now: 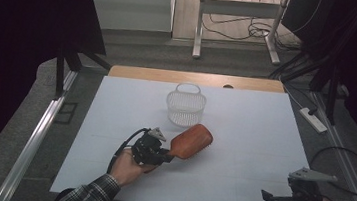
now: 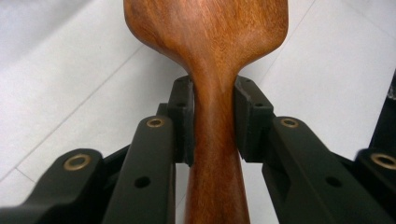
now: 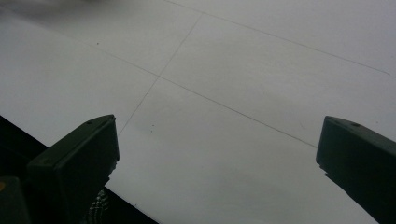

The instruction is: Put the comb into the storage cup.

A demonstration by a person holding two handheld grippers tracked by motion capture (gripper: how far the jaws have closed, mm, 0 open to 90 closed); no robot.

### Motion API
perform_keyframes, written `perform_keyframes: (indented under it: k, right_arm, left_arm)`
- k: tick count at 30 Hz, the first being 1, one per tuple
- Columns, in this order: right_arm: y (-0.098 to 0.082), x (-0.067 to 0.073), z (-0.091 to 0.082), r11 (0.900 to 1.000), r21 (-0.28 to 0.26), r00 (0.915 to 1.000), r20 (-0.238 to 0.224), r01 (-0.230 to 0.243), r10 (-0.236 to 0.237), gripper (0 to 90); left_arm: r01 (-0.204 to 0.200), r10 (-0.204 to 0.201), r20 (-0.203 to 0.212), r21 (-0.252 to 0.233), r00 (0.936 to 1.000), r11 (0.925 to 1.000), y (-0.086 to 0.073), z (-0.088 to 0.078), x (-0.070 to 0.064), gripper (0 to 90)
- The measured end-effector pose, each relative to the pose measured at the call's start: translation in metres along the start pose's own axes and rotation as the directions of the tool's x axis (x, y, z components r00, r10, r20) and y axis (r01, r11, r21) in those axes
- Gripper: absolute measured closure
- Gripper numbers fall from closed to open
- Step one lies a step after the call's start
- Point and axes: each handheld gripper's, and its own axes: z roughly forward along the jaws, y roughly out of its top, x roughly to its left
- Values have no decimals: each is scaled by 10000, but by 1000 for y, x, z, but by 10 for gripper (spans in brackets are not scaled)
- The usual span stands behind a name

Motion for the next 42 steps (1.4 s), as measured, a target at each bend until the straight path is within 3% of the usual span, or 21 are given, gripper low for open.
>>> perform_keyframes:
  k: [6, 19, 26, 42]
  right_arm:
    - [0, 2, -1, 9998, -141, 9998, 25, 173, -173, 0]
    - [7, 9, -1, 9923, -1066, 9975, -233, 636, -664, 0]
    - [17, 13, 1, 9874, -1336, 9935, -638, 848, -940, 0]
    - [47, 16, 12, 9740, -2225, 9778, -1907, 429, -867, 0]
  left_arm:
    - [-119, 119, -7, -440, 9999, 9990, 1, -6, -3, 714]
    - [-252, 266, 93, -1326, 9996, 9909, 4, -19, -7, 714]
    - [-307, 339, 153, -1722, 9993, 9846, 4, -23, -8, 714]
    - [-456, 510, 193, -2199, 9985, 9745, 8, -28, -11, 714]
